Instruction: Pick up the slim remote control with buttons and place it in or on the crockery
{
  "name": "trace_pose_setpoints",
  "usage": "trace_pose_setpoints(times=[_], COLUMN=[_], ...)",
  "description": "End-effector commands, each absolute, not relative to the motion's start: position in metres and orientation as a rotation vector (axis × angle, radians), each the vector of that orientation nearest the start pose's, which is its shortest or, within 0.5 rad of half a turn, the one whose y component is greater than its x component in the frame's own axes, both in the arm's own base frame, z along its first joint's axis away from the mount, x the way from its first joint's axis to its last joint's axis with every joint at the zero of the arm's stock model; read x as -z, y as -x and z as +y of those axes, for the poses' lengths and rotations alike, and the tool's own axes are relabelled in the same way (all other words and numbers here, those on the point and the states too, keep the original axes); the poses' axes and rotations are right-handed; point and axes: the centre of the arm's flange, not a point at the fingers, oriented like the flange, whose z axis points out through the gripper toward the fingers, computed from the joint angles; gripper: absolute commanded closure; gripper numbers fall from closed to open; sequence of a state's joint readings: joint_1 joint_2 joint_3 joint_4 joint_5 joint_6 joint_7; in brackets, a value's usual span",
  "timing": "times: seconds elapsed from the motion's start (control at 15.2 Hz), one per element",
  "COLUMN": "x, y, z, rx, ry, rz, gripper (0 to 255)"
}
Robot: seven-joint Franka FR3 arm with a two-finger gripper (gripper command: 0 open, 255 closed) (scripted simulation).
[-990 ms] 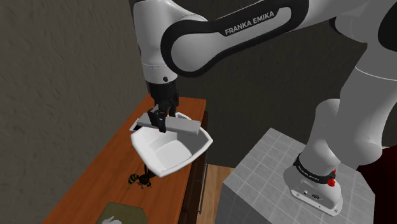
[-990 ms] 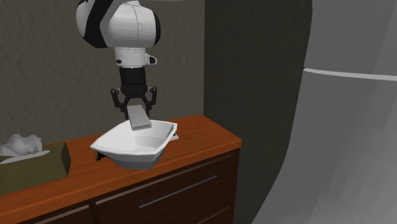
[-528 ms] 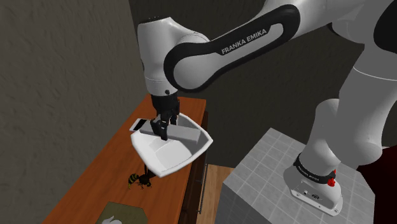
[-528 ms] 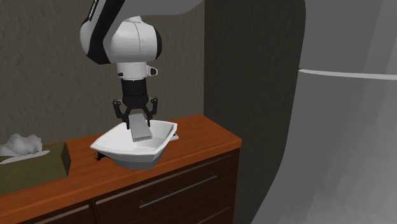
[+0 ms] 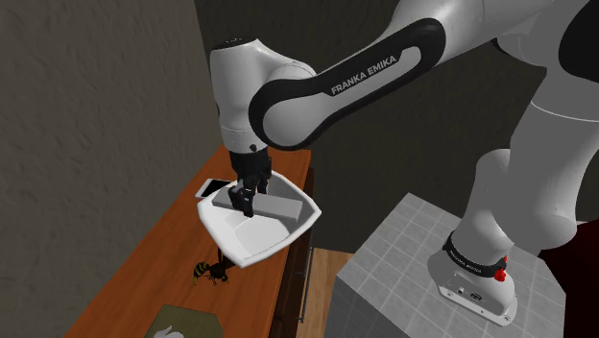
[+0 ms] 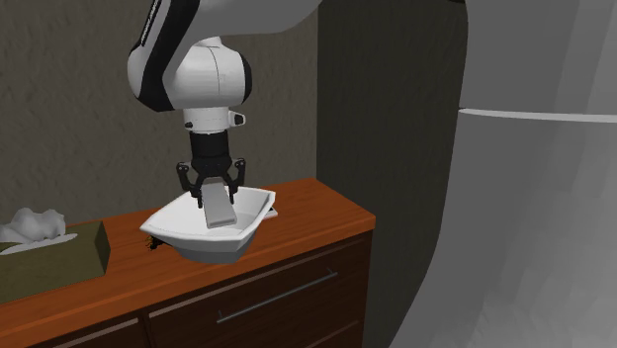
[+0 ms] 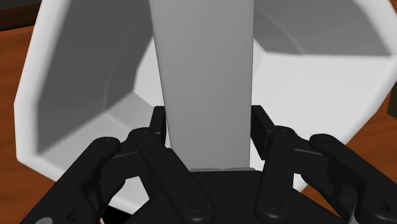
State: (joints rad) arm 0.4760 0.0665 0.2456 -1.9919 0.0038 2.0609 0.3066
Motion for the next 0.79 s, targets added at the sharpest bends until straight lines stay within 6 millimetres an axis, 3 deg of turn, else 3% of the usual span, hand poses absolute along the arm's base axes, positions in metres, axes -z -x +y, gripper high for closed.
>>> trace_pose_setpoints(times=[0.0,0.07,0.13,0.46,0.73], x=[-0.430,-0.430,-0.430,-0.430,-0.480], y=[-0.429,-0.429,-0.429,-0.428,-0.429], z=[0.375,0.375,0.375,0.375,0.374], rx=[-0.008,-0.008,-0.008,-0.008,-0.008], ry=[3.056,3.056,3.056,3.056,3.056], rz=[-0.640,-0.640,-0.640,-0.640,-0.640], gripper=[255,255,0,0,0])
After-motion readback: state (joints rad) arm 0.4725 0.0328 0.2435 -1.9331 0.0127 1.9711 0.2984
